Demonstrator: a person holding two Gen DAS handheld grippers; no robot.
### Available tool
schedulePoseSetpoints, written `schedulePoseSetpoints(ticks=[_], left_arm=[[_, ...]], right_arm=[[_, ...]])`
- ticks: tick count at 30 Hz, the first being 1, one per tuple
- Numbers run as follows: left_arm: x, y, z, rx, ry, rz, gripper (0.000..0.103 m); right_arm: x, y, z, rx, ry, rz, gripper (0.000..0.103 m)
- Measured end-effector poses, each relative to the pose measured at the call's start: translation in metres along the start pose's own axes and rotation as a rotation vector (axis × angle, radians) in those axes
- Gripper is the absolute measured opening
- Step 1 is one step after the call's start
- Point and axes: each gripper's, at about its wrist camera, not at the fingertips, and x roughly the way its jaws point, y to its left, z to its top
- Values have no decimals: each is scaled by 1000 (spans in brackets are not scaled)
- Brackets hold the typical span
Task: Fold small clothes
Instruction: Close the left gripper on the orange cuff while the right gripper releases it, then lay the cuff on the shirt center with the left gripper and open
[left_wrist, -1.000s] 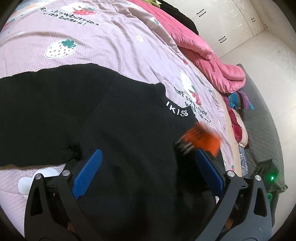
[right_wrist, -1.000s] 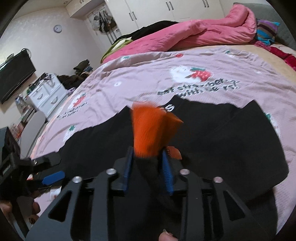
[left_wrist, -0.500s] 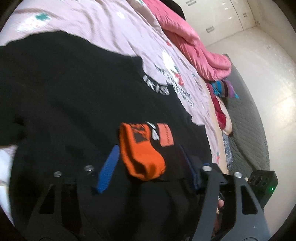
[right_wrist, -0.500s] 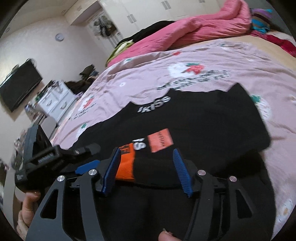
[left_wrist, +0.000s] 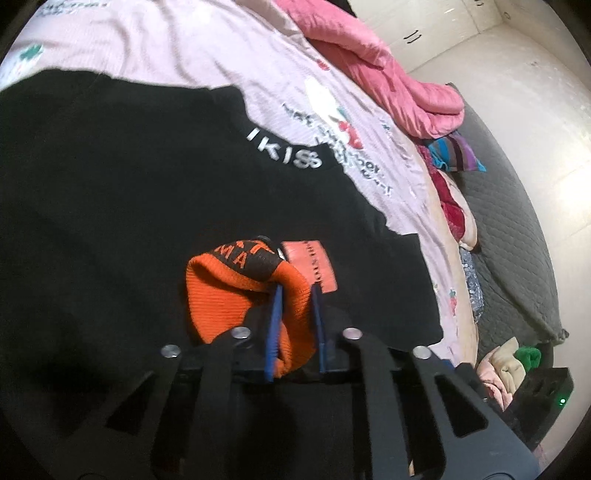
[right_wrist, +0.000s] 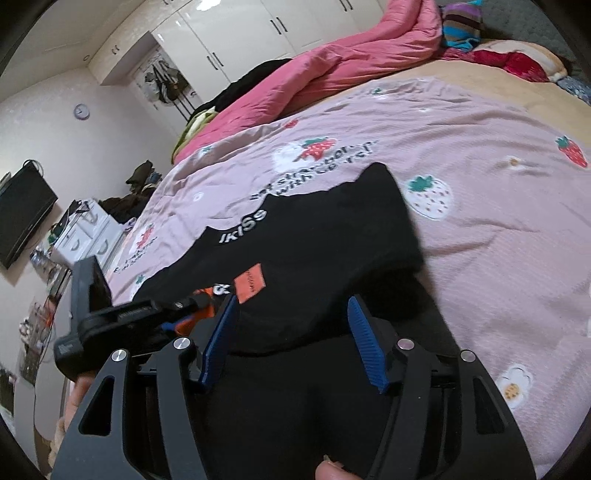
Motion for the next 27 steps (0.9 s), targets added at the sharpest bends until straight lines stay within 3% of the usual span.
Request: schedulePoseSetpoints(ticks=[7, 13, 23, 27], left_arm=[[-46, -15, 12, 60, -105, -33, 3], [-96, -21, 17, 116, -218, 1, 2], [-91, 1, 11, 86, -194, 87, 3], [-96, 9, 10, 68, -200, 96, 3]], right_arm=[[-10, -7, 0, 32, -15, 4, 60], [-15, -7, 4, 28, -33, 9, 60], [-4, -4, -3, 10, 6, -14, 60], [-1, -5, -5, 13, 17, -24, 64]])
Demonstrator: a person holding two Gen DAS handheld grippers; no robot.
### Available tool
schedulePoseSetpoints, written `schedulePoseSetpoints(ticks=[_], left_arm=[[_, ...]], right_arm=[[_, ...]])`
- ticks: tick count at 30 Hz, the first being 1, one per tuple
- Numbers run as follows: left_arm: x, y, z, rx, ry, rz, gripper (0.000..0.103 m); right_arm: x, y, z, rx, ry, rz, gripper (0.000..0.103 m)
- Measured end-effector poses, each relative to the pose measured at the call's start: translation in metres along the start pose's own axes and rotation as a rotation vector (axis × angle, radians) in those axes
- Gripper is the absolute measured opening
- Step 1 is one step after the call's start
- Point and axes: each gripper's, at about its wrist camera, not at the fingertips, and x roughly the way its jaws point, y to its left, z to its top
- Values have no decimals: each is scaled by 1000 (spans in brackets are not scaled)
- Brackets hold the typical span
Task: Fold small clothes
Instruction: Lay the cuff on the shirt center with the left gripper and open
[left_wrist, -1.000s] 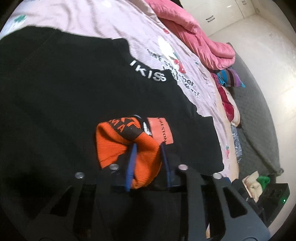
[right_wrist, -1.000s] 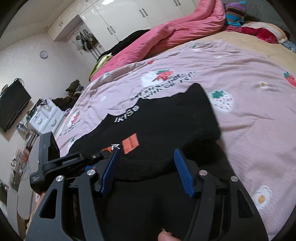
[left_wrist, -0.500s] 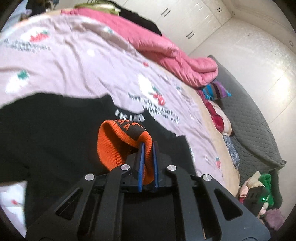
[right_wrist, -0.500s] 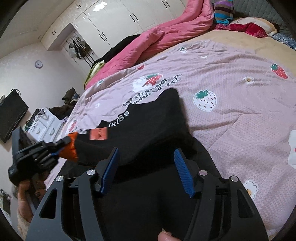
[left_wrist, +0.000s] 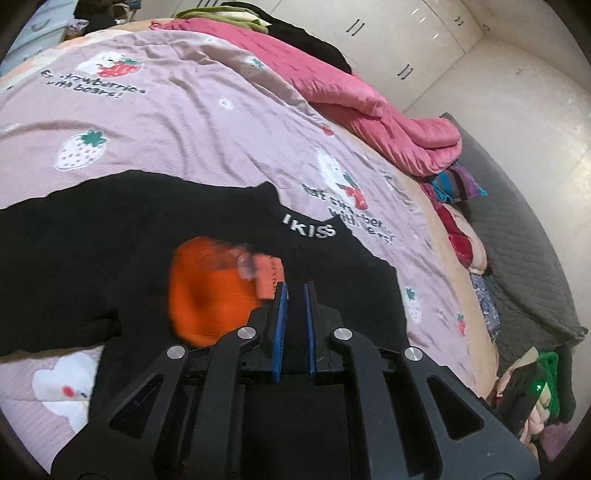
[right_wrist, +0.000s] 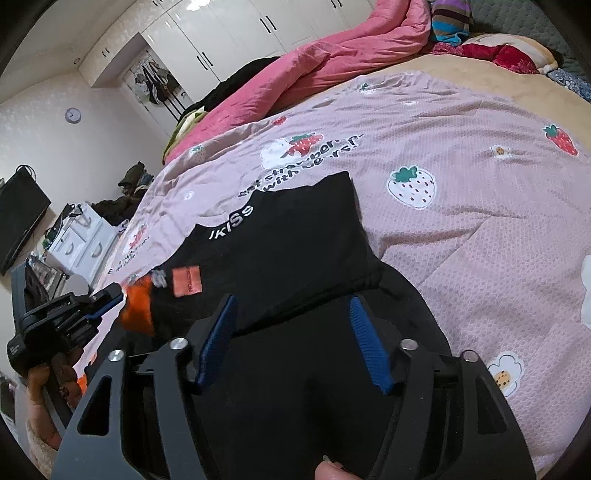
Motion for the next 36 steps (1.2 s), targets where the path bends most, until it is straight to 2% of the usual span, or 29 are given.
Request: schedulePoseSetpoints(ticks=[7, 12, 15, 20, 24, 26, 28, 30, 31, 36], left_arm=[[-2, 12, 2, -10, -7, 33, 3], [27, 9, -8, 22, 82, 47, 11], [44, 16, -19, 27, 129, 94, 11], [50, 36, -29, 0, 150, 135, 11], [48, 42, -30, -2, 152, 124, 11], [47, 42, -30, 2, 154, 124, 11], [47, 42, -30, 2, 155, 122, 11], [47, 43, -31, 3, 155, 121, 11], [47, 43, -31, 5, 155, 121, 11], [47, 41, -30, 18, 156, 126, 11]], right_arm=[[6, 3, -2, -14, 13, -13, 64], [8, 8, 0, -44, 12, -30, 64], [9, 17, 3, -98, 4, -51, 65], [19, 38, 12, -232, -1, -101, 71], [46, 53, 19, -334, 44, -143, 72], [66, 54, 22, -362, 93, -174, 78], [84, 49, 23, -369, 143, -226, 78], [110, 34, 21, -343, 238, -314, 78], [116, 26, 20, -316, 261, -307, 78], [100, 30, 16, -291, 204, -256, 83]])
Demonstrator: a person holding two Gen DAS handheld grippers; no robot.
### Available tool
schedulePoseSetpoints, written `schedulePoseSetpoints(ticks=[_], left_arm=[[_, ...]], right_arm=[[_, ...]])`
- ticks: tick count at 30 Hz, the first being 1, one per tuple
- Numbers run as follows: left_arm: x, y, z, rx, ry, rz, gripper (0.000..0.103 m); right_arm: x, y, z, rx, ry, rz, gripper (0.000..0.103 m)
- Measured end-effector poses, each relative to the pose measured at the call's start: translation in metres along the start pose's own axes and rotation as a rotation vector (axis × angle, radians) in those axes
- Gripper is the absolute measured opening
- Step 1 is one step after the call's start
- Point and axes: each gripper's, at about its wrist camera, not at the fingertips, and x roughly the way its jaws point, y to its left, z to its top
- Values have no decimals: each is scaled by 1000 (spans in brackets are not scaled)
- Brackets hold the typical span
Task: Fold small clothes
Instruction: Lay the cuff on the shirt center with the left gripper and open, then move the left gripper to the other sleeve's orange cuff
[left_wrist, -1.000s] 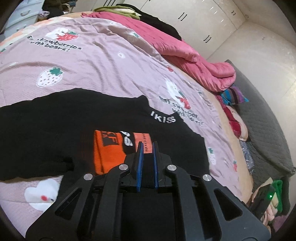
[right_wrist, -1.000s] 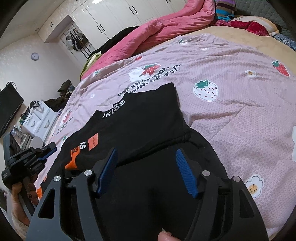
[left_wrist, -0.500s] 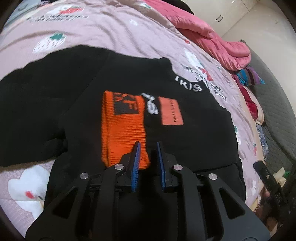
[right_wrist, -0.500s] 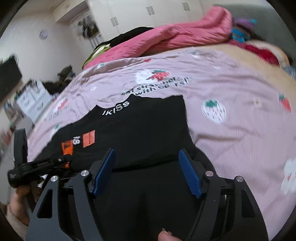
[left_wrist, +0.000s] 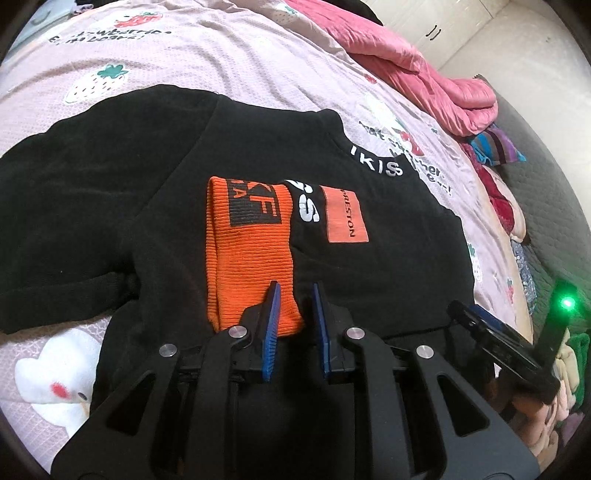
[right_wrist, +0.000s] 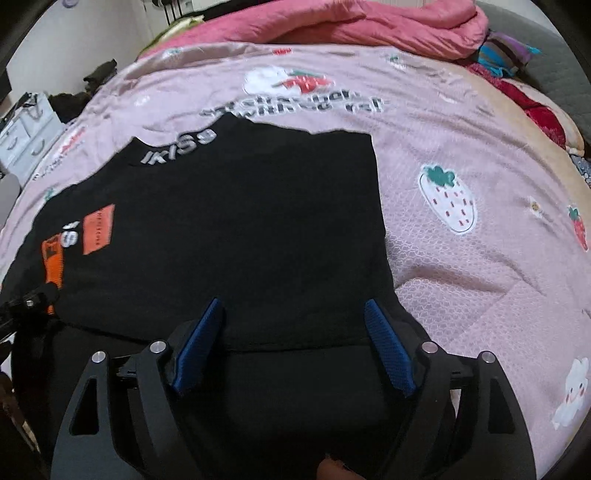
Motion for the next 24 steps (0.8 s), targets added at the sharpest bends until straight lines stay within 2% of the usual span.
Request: schedulePoseSetpoints(ticks=[3, 10, 17, 24], left_arm=[[-2, -3, 0, 4, -2, -5, 17], [-13, -12, -4, 17, -18, -12, 34], [-32, -13, -6, 11, -49, 0, 47], [-48, -9, -7, 1, -82, 14, 65]], right_arm=[[-14, 0, -7, 33, -26, 52, 83], [-36, 4, -16, 29, -72, 64, 94], [-55, 11, -19, 23, -113, 88, 96], [-69, 18, -19, 20, -140, 109, 98]])
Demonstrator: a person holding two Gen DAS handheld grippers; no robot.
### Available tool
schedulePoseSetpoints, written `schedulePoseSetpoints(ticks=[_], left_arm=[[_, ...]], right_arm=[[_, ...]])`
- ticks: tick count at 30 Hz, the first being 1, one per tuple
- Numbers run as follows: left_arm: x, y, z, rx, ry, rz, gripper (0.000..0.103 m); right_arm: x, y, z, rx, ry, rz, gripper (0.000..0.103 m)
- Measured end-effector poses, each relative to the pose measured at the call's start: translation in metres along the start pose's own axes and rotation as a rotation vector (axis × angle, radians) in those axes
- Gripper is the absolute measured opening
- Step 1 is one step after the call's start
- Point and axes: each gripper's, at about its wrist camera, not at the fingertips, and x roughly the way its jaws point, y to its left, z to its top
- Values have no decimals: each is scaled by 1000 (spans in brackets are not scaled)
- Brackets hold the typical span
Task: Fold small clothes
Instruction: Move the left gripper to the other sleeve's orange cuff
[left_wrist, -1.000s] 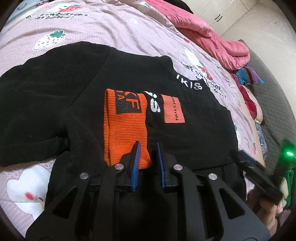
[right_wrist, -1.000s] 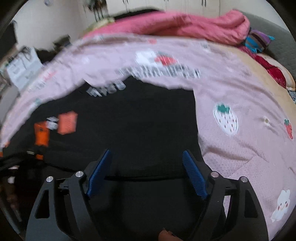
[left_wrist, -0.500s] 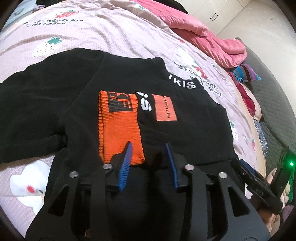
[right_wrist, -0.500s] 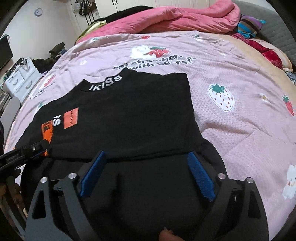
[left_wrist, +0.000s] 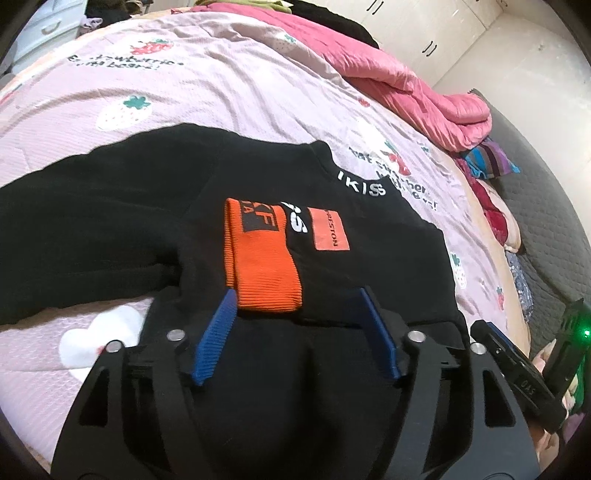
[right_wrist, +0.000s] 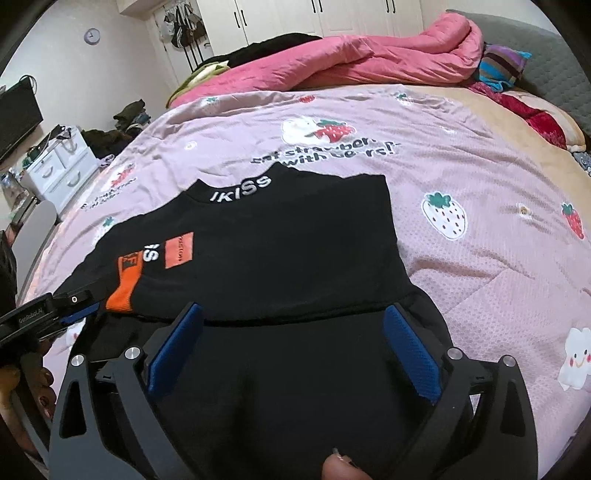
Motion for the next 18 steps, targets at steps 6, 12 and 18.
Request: schedulePoseSetpoints(ticks=[6, 12, 18], left_arm=[[-15, 6, 3, -8, -40, 29, 85], [-30, 18, 2, -31, -72, 58, 93], [-43, 30, 0, -48, -90, 78, 94]], right_arm=[[-7, 10, 3, -9, -21, 25, 99], [-12, 27, 5, -43, -31, 44, 99], [-16, 48, 5, -87, -39, 65, 99]])
